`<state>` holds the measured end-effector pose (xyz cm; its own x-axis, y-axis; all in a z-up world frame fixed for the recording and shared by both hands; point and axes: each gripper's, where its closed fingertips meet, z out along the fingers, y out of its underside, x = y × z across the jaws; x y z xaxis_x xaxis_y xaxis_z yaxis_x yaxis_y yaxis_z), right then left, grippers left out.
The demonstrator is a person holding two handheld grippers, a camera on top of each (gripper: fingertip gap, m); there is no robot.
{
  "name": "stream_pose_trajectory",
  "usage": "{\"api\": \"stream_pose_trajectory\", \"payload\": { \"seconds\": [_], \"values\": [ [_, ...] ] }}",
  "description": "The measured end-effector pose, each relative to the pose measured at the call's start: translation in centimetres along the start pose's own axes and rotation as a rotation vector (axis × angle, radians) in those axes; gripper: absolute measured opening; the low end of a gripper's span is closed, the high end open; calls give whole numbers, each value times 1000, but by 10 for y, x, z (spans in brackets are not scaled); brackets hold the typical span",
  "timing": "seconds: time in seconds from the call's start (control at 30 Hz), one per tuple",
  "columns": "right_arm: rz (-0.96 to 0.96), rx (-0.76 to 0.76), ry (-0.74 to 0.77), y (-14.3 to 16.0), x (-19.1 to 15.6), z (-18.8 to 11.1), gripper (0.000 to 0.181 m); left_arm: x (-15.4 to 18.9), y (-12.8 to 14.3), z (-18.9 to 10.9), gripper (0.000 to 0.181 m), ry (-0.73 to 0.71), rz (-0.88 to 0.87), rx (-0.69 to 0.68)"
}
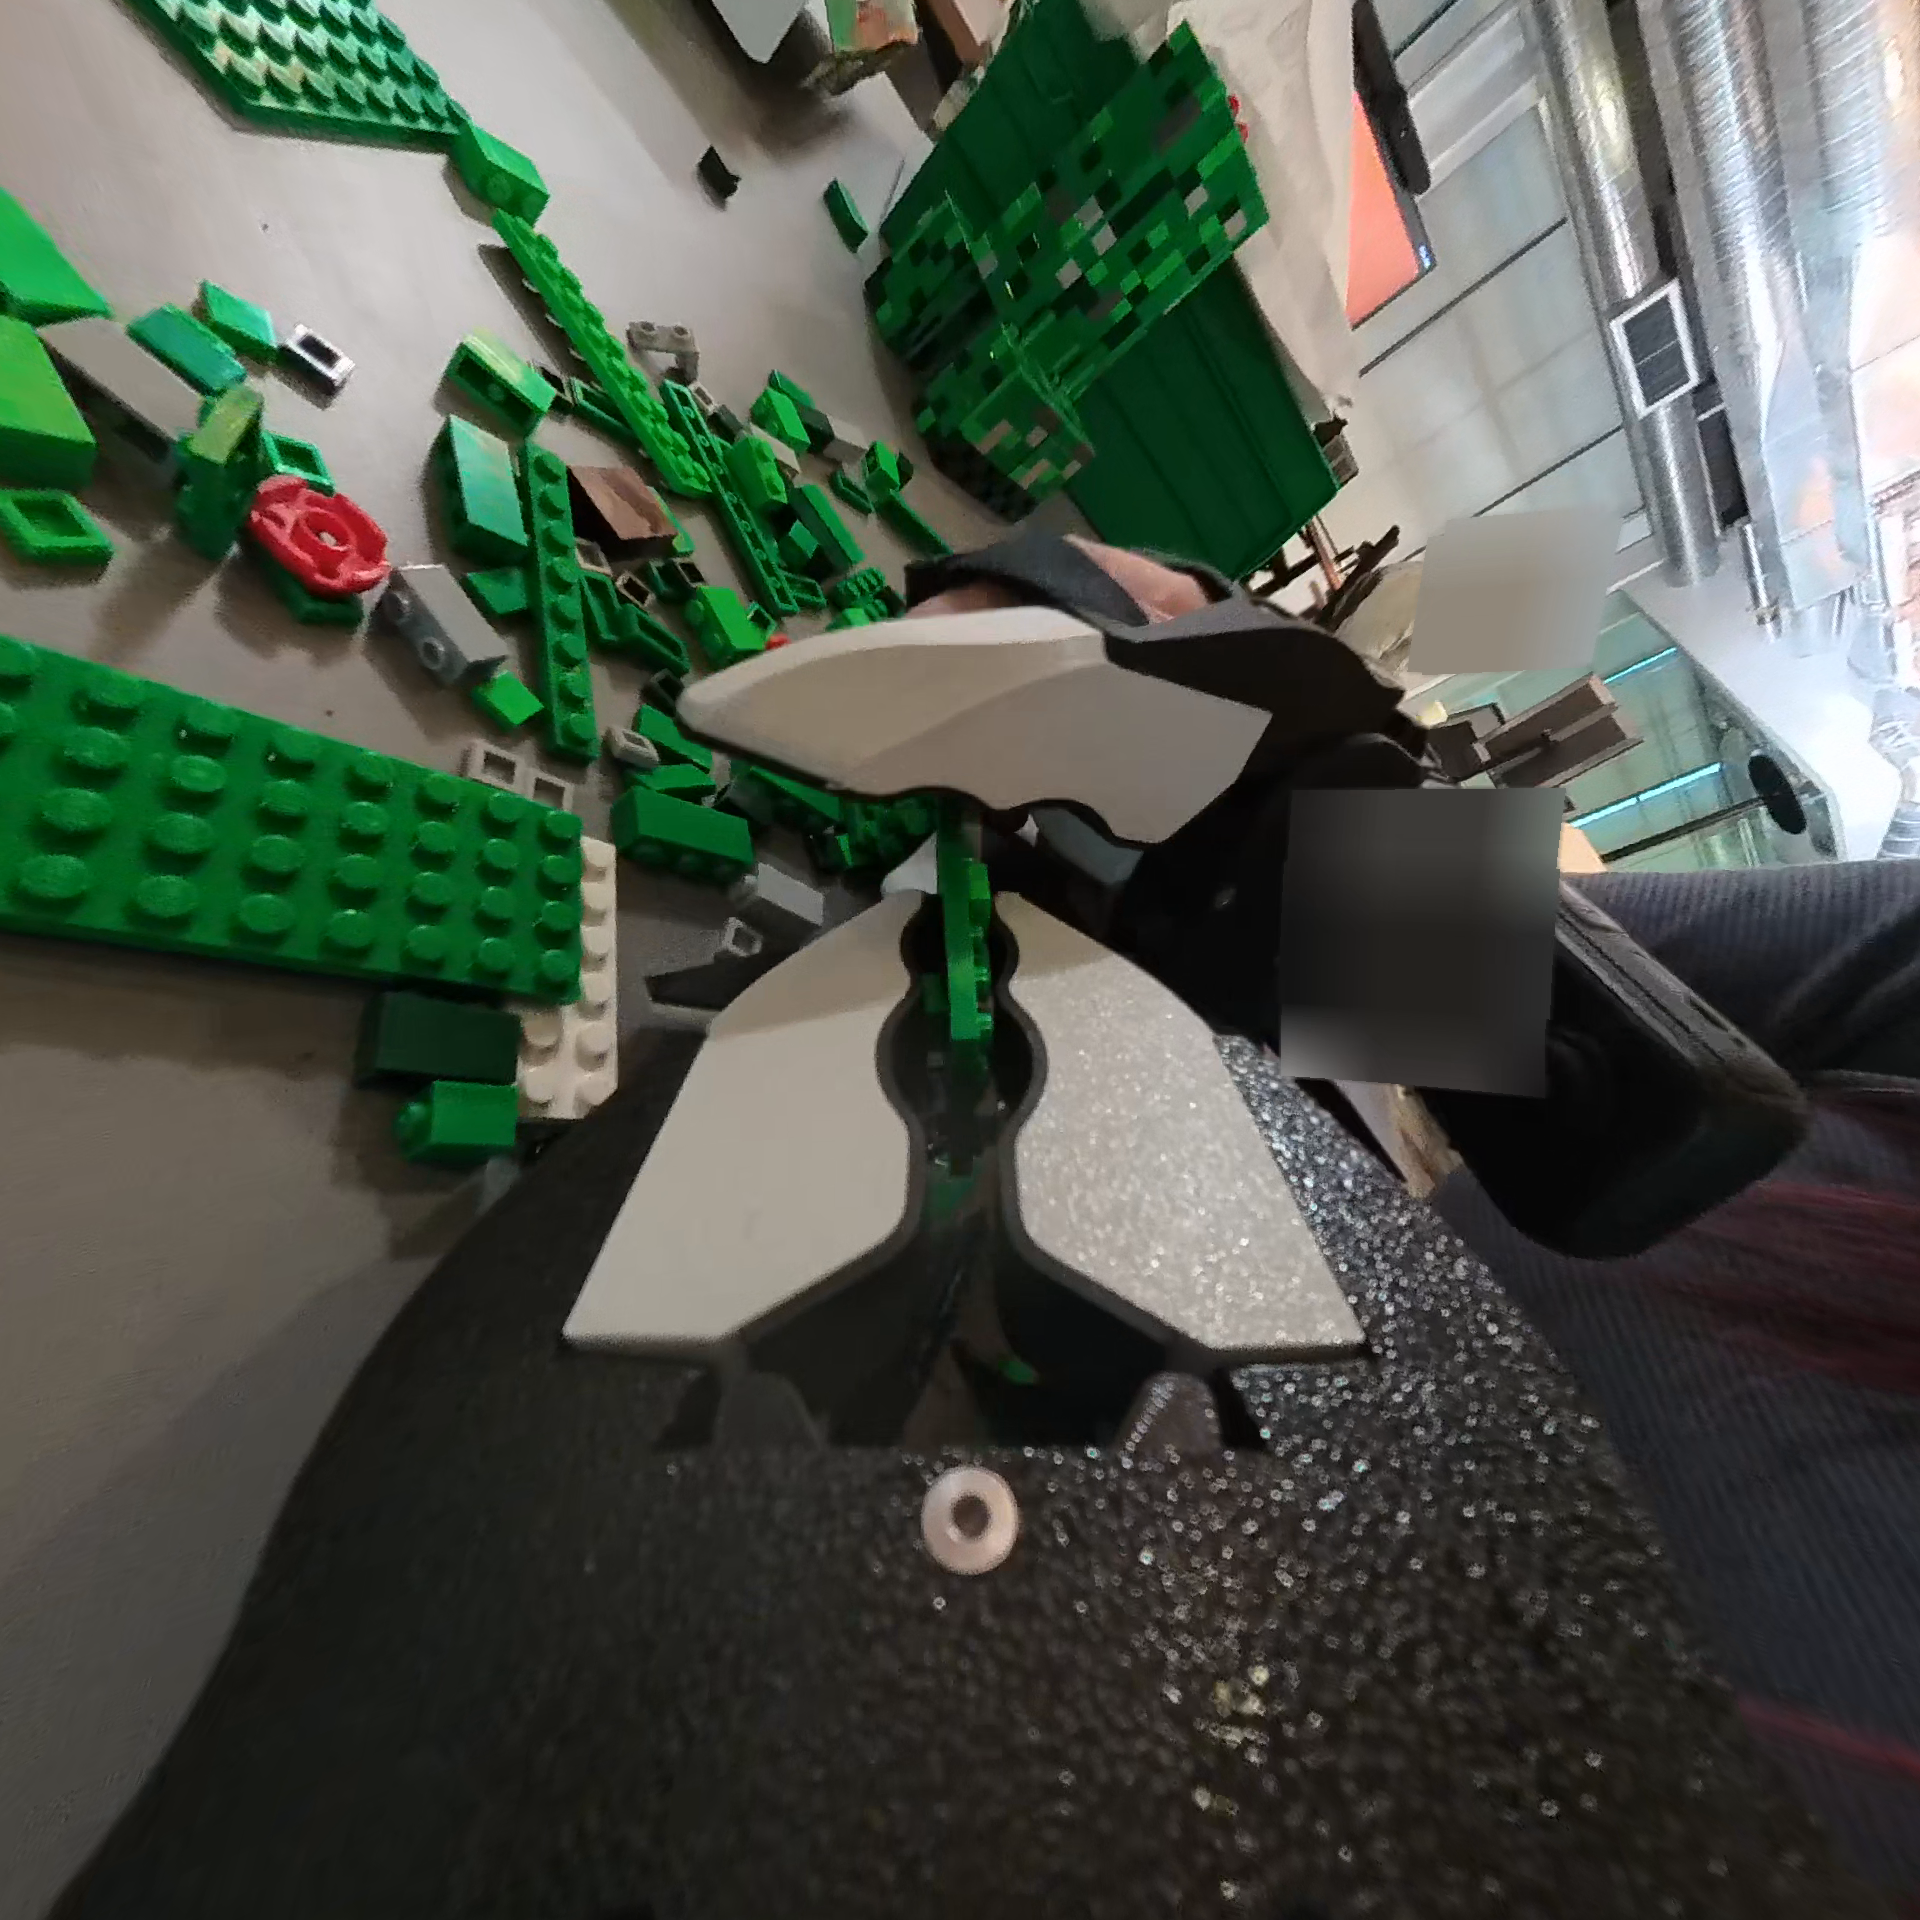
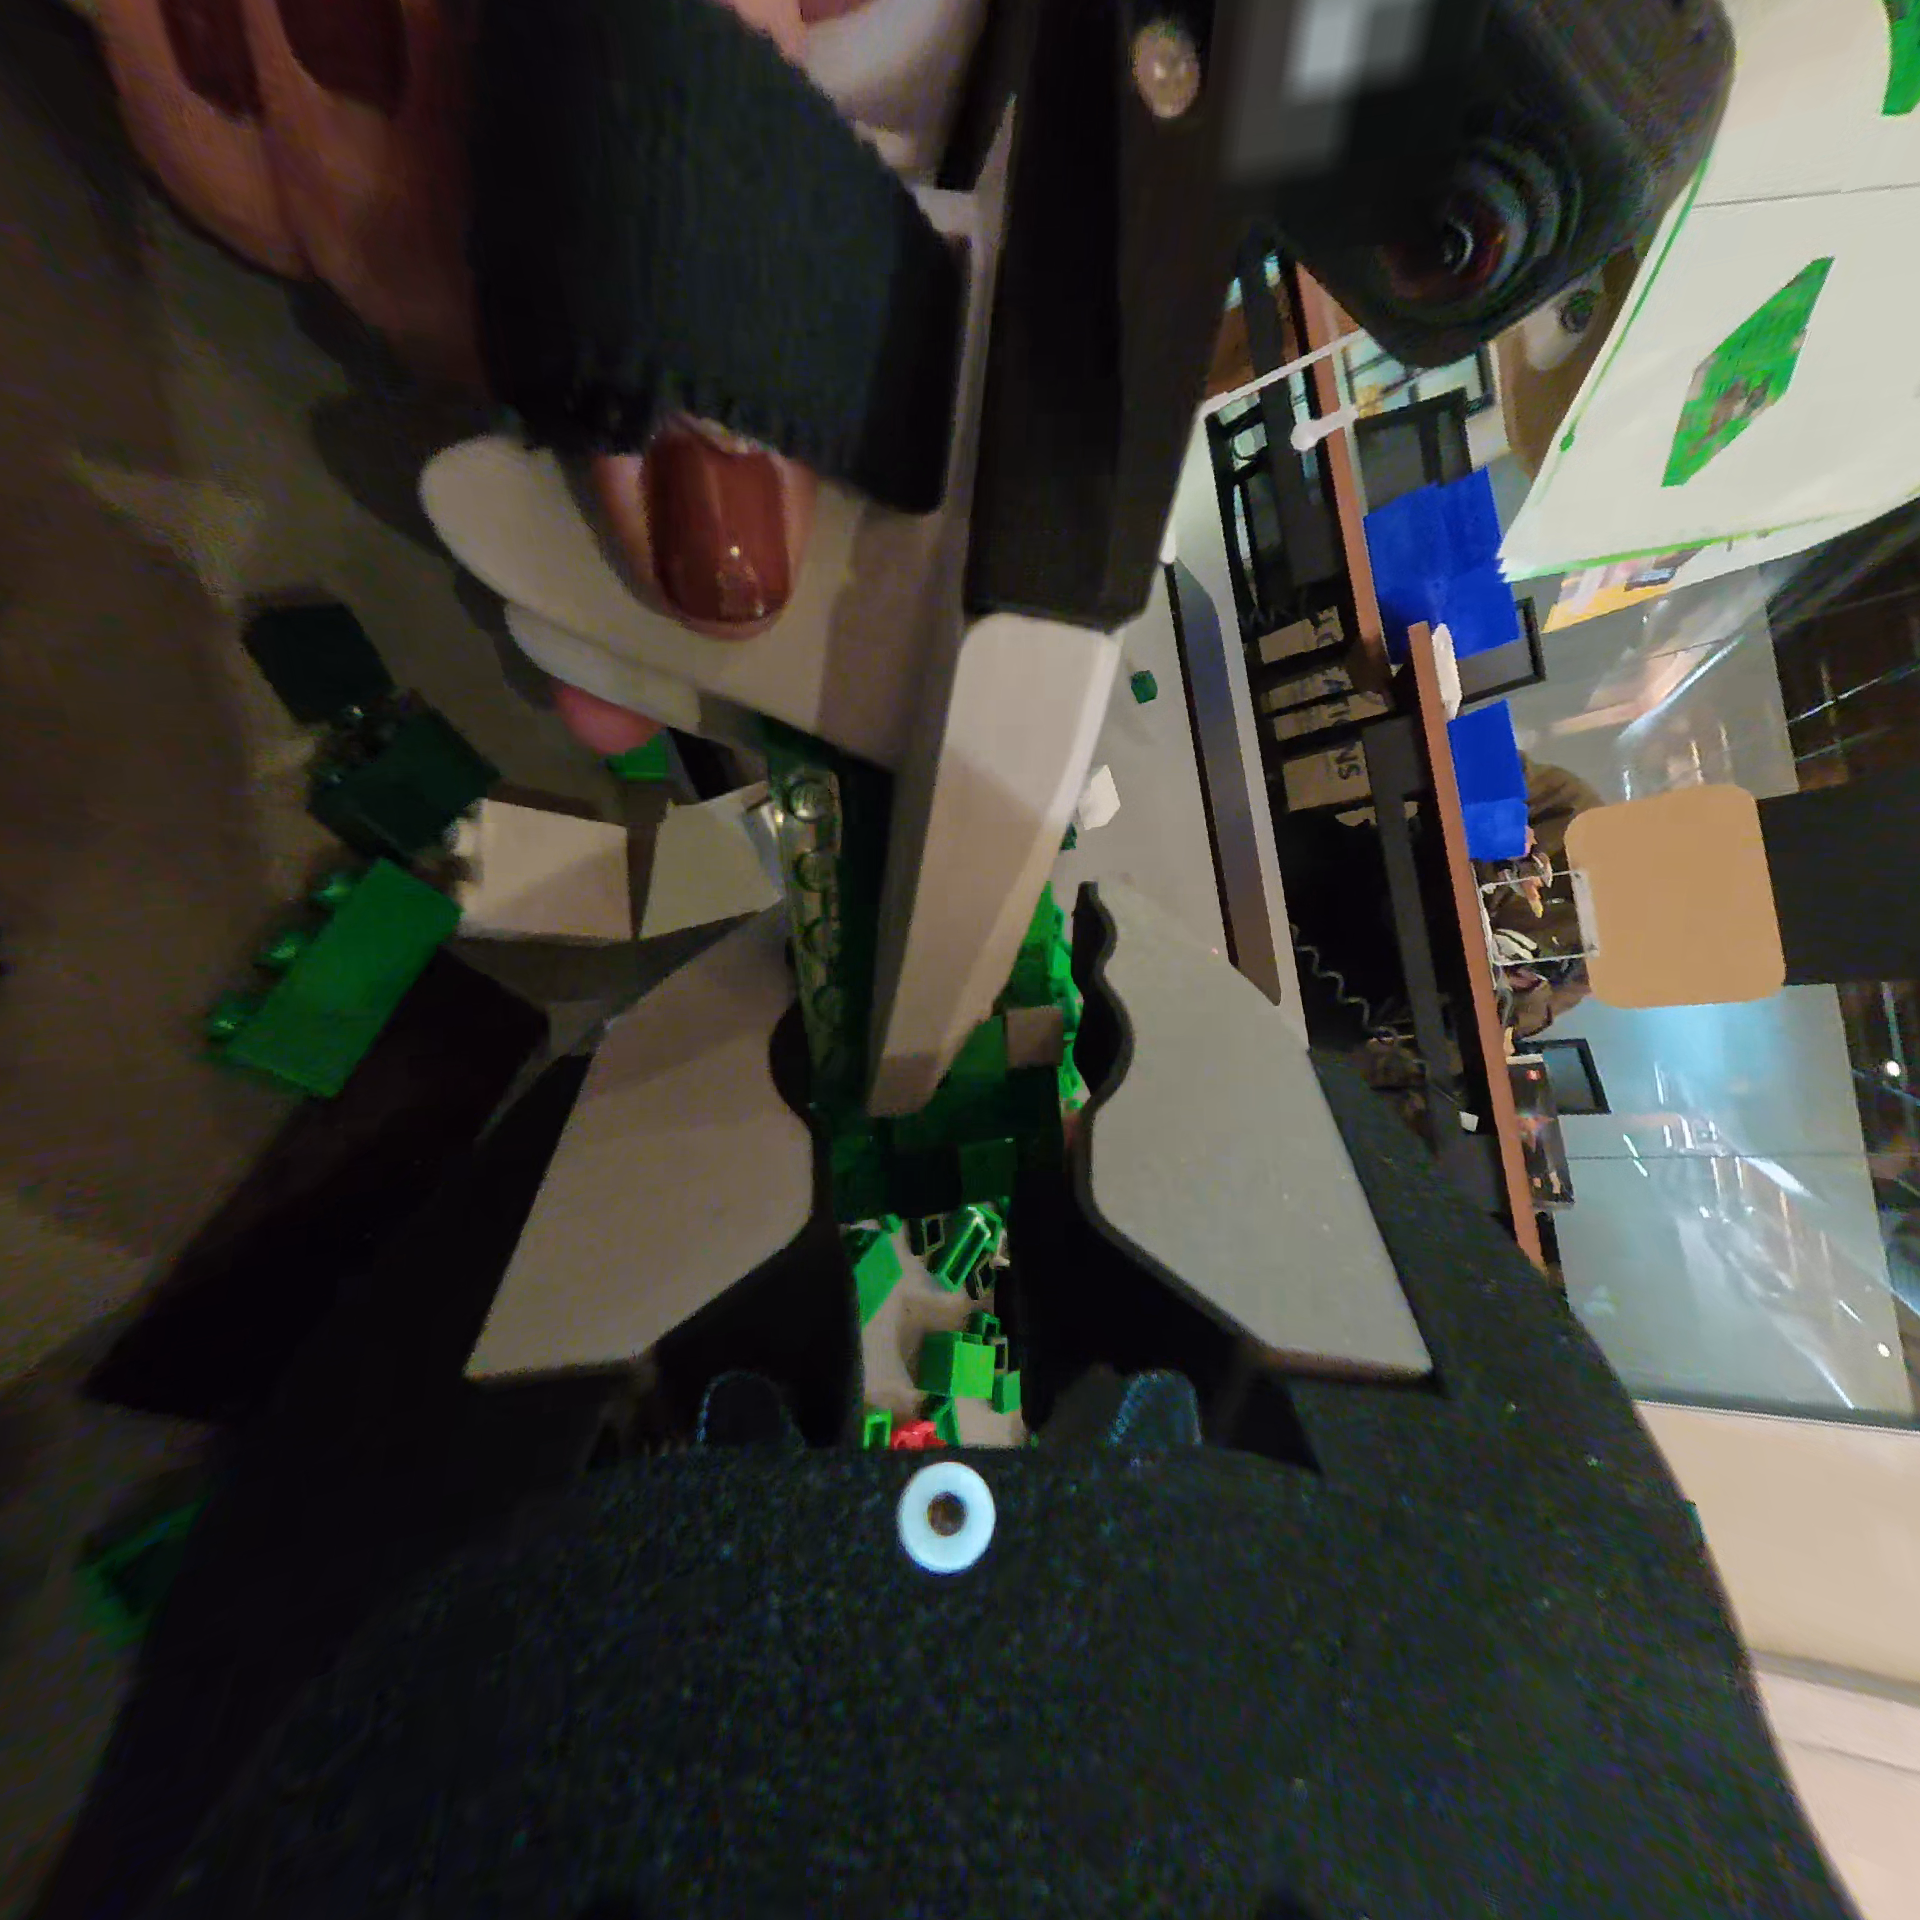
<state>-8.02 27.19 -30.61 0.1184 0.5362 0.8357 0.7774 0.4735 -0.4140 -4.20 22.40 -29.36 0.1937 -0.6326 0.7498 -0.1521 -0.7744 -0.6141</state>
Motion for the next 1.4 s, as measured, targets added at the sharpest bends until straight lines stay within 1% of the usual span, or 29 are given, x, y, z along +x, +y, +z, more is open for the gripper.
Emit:
{"api": "stream_pose_trajectory", "payload": {
  "seconds": [0.07,0.13,0.27,0.43,0.47,0.5,0.53,0.6,0.7,0.77,0.83,0.87,0.93,1.0,1.07,1.17,1.3,1.4],
  "values": [
    [6,-15,-8,2,-1,1,44,1,1,0,7,1,8,-4],
    [4,-24,-5,4,0,1,38,2,0,-1,7,16,0,4],
    [-82,-61,52,6,6,2,36,2,-2,-2,8,33,-35,15],
    [-216,-108,182,4,19,3,37,1,-9,-5,9,62,-104,62],
    [-318,-118,262,1,25,0,34,1,-13,-6,8,80,-153,90],
    [-388,-136,315,-1,29,-1,32,2,-16,-9,8,137,-219,120],
    [-383,-144,323,-1,31,-1,30,2,-18,-12,7,157,-245,134],
    [-270,-109,261,1,25,0,28,2,-18,-13,7,156,-242,131],
    [-256,-109,241,4,22,1,28,0,-16,-10,7,113,-196,126],
    [-213,-92,194,4,17,2,34,-2,-14,-8,6,78,-169,119],
    [-140,-99,143,7,13,3,41,0,-11,-6,6,80,-146,93],
    [-126,-118,130,11,13,3,37,1,-9,-5,6,80,-132,83],
    [-112,-107,121,12,13,2,36,3,-8,-3,7,73,-106,74],
    [-103,-123,135,16,18,1,35,7,-8,-4,15,101,-85,69],
    [-86,-128,147,21,23,-1,34,4,-9,-6,23,88,-93,67],
    [-57,-118,134,23,24,-3,34,0,-12,-9,15,53,-61,86],
    [-36,-96,123,21,22,-3,36,2,-13,-9,6,50,-42,87],
    [22,-63,81,12,19,-3,52,-2,-15,-10,6,17,-44,99]
  ]
}}
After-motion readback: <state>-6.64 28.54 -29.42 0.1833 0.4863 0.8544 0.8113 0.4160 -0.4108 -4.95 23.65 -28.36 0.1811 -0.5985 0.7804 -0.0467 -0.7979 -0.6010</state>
